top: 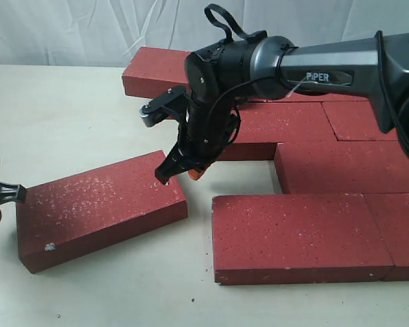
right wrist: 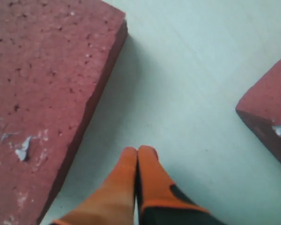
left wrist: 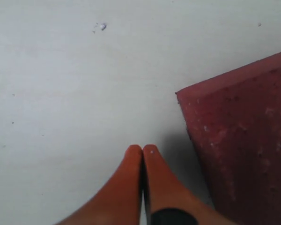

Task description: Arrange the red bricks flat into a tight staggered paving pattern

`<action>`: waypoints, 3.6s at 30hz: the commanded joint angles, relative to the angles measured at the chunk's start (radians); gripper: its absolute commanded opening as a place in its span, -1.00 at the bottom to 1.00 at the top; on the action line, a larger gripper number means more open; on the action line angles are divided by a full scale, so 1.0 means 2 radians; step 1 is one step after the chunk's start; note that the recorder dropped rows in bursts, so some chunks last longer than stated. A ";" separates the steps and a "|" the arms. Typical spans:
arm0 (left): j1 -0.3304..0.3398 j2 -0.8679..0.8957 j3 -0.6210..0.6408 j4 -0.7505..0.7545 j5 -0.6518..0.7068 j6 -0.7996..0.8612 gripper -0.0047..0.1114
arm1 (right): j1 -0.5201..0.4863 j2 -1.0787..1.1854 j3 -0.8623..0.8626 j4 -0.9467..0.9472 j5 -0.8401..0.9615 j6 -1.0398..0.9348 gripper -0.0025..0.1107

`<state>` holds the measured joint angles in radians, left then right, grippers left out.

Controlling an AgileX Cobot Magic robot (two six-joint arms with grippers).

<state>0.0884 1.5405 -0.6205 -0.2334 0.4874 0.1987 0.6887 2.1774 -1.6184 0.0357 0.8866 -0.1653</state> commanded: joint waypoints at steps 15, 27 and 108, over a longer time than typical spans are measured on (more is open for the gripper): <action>-0.046 0.031 -0.003 -0.020 -0.055 0.004 -0.92 | 0.024 0.012 -0.003 0.053 0.004 0.003 -0.97; -0.047 0.036 -0.004 -0.100 -0.098 0.051 -0.92 | 0.024 0.012 -0.003 0.041 0.067 0.005 -0.97; -0.021 0.045 -0.023 -0.280 -0.117 0.204 -0.92 | -0.016 -0.051 -0.009 -0.007 0.151 0.018 -0.97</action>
<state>0.0487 1.6381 -0.6674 -0.7871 0.2670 0.6015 0.6851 2.0981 -1.6309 0.1323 1.2108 -0.1803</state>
